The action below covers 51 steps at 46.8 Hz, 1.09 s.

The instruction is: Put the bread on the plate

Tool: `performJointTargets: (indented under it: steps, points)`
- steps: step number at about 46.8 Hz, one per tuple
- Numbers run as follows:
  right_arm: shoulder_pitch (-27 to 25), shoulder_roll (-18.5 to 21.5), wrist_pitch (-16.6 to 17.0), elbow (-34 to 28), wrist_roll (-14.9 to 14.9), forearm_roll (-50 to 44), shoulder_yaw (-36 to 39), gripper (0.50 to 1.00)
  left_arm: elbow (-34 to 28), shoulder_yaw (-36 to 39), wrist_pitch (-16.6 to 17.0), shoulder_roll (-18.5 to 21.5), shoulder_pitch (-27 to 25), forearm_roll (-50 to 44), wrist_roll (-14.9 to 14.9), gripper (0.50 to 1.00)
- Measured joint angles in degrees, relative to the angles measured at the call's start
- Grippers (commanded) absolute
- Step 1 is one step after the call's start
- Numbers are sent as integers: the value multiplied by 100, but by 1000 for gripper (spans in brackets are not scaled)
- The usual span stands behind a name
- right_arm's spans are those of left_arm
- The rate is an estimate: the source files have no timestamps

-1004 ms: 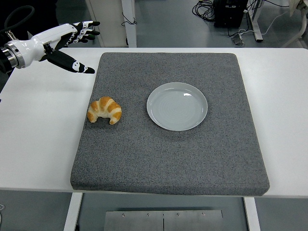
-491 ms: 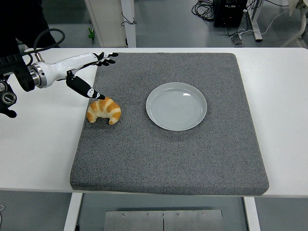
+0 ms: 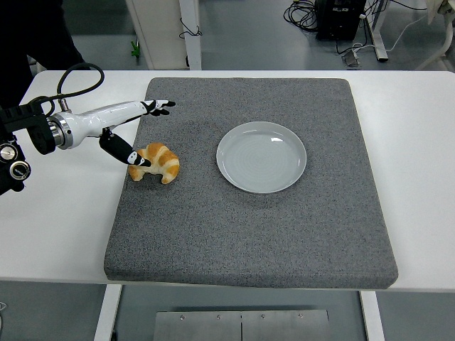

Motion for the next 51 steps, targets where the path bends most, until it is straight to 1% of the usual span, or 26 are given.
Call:
performJointTargets:
  steps: [4, 7, 25, 36, 44, 51]
  points:
    - [0, 0, 0, 0, 0, 0, 0, 1000, 0, 5, 360, -47, 144, 355, -10, 936]
    - [1, 0, 0, 0, 0, 0, 0, 1000, 0, 7, 498, -79, 199, 504, -15, 936]
    - [1, 0, -4, 0, 0, 0, 0, 1000, 6, 224, 573, -102, 299, 563, -20, 936]
    - [5, 0, -3, 0, 0, 0, 0, 1000, 52, 237, 746, -99, 383, 758, -19, 936]
    - [4, 0, 0, 0, 2, 0, 0, 1000, 100, 361, 762, -251, 422, 771, -20, 936]
    - [1, 0, 0, 0, 4, 0, 0, 1000, 197, 575, 994, -303, 420, 780, -14, 936]
